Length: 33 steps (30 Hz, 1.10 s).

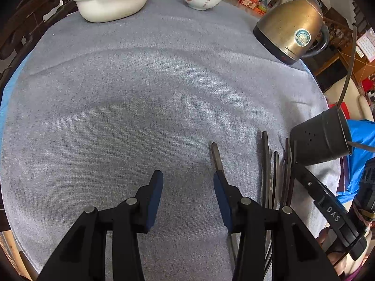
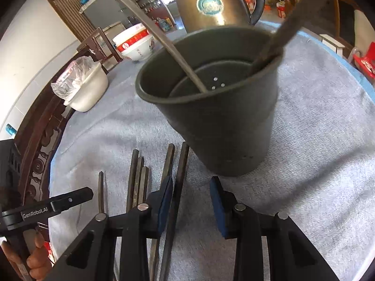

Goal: Organize utensils
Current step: 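Close the right gripper on a third dark chopstick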

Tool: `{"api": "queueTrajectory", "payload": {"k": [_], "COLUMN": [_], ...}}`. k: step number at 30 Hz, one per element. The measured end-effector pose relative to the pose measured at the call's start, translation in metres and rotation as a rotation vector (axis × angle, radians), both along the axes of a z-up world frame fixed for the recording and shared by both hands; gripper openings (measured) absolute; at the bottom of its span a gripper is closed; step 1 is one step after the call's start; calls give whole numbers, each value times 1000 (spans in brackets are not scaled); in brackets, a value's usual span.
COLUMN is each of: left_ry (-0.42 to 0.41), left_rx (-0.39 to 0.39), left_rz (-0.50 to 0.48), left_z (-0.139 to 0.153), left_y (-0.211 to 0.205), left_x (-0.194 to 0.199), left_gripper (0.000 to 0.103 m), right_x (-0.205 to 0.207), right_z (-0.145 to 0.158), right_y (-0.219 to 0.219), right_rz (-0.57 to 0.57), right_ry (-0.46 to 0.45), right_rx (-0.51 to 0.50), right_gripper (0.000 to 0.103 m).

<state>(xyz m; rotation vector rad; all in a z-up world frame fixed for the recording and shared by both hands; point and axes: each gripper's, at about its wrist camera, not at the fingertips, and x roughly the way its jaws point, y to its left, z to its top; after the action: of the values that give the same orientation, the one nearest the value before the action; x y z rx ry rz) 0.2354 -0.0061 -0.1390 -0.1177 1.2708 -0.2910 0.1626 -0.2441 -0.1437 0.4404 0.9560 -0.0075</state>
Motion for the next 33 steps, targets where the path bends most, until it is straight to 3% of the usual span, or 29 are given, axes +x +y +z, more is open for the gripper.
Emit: {"api": "queueTrajectory", "payload": {"k": [4, 12, 17, 22, 28, 33], "left_ry": [23, 30, 8, -12, -43, -31], "left_rx": [-21, 36, 98, 154, 243, 247], "left_rz": [8, 22, 4, -26, -81, -87], "left_z": [-1, -9, -12, -15, -18, -20], "left_y": [-5, -26, -42, -62, -88, -94], "left_x": [6, 20, 24, 28, 30, 34], "left_gripper": [46, 45, 43, 34, 31, 30], "right_x": [5, 10, 4, -4, -11, -4], "right_z": [1, 0, 0, 0, 2, 1], "right_y": [5, 19, 10, 1, 4, 11], "right_rz": [-7, 35, 55, 80, 112, 131], "right_ry": [21, 58, 58, 79, 89, 112], "right_rx": [-47, -206, -169, -126, -157, -186], "right_gripper": [35, 17, 13, 11, 10, 10]}}
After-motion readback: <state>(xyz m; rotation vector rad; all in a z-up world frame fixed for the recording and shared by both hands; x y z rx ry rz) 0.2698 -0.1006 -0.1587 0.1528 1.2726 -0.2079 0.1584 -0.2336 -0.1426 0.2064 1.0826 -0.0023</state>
